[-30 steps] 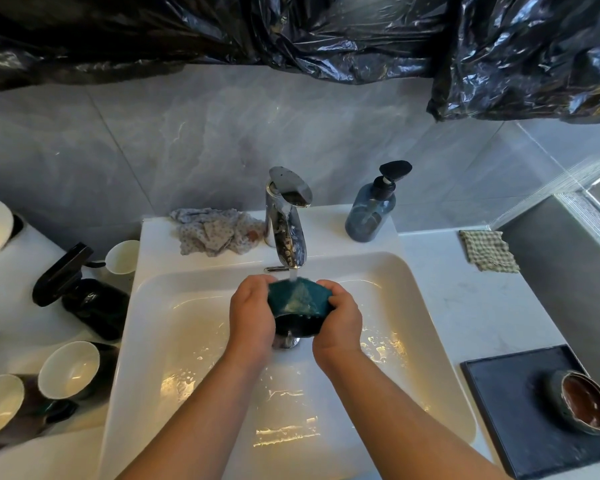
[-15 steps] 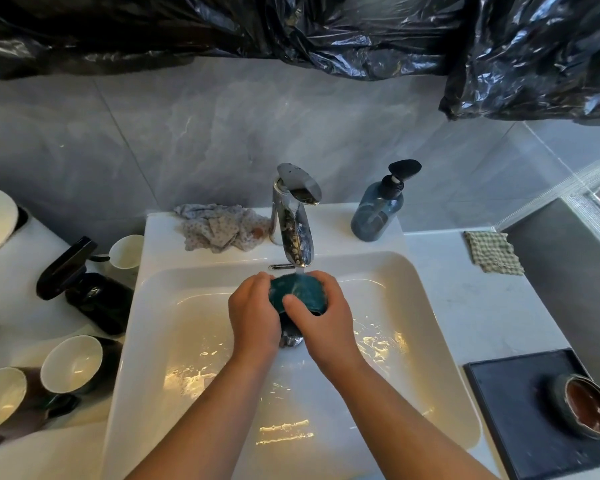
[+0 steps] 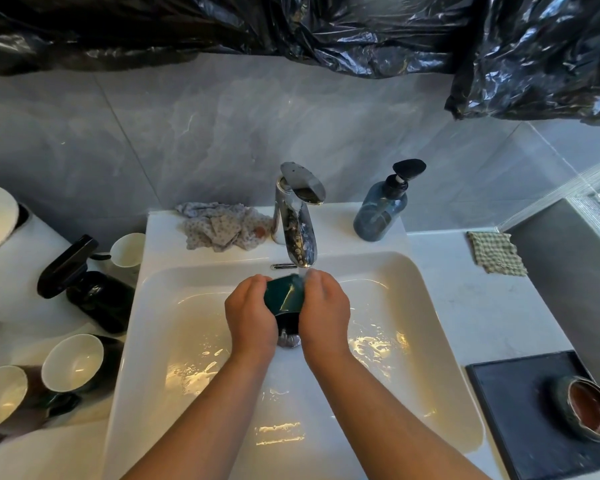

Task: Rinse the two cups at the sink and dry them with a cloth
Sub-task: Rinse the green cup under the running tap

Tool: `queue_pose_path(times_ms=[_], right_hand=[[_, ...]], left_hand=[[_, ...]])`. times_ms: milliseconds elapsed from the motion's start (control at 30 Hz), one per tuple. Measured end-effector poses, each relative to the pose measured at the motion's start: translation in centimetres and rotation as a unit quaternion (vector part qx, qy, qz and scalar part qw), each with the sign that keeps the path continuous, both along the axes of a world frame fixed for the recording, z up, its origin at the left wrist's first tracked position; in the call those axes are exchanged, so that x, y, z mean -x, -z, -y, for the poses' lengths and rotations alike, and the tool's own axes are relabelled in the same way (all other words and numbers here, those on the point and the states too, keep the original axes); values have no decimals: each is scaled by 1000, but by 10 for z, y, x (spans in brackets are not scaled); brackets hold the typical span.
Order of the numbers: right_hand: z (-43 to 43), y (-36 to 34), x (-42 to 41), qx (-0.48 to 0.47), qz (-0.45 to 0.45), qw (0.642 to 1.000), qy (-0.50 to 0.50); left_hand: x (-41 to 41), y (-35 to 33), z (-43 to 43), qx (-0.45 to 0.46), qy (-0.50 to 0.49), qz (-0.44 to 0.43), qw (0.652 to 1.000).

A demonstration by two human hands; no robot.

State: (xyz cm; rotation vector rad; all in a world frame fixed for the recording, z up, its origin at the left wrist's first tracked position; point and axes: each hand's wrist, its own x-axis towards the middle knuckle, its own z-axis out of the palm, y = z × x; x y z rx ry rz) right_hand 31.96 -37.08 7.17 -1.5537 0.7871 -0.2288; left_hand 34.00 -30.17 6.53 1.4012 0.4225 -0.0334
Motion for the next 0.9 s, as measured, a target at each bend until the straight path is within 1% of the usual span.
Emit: queue_pose_path(times_ms=[167, 300, 367, 467, 567, 667, 700, 800, 900], right_hand=[[5, -3, -3, -46, 0, 999, 21], [12, -4, -1, -118, 26, 992, 32], [16, -3, 2, -158, 36, 986, 44], [22, 0, 5, -220, 26, 974, 46], [30, 1, 8, -265, -11, 964, 12], [35, -2, 11, -295, -113, 948, -38], [36, -3, 11, -307, -134, 941, -54], [41, -9, 9, -348, -145, 924, -63], [45, -15, 10, -328, -147, 930, -81]], left_hand=[[-5, 4, 1, 32, -11, -12, 999], [-7, 1, 0, 16, -6, -13, 1000], [-8, 0, -1, 26, -7, -19, 999], [-8, 2, -4, 45, -5, -41, 998], [-10, 1, -6, 59, 4, -70, 996], [-9, 0, -4, 69, 18, -79, 994], [-9, 0, -3, 69, 24, -81, 994], [-8, 2, 2, 72, 44, -109, 990], [-9, 2, 6, 72, 79, -159, 981]])
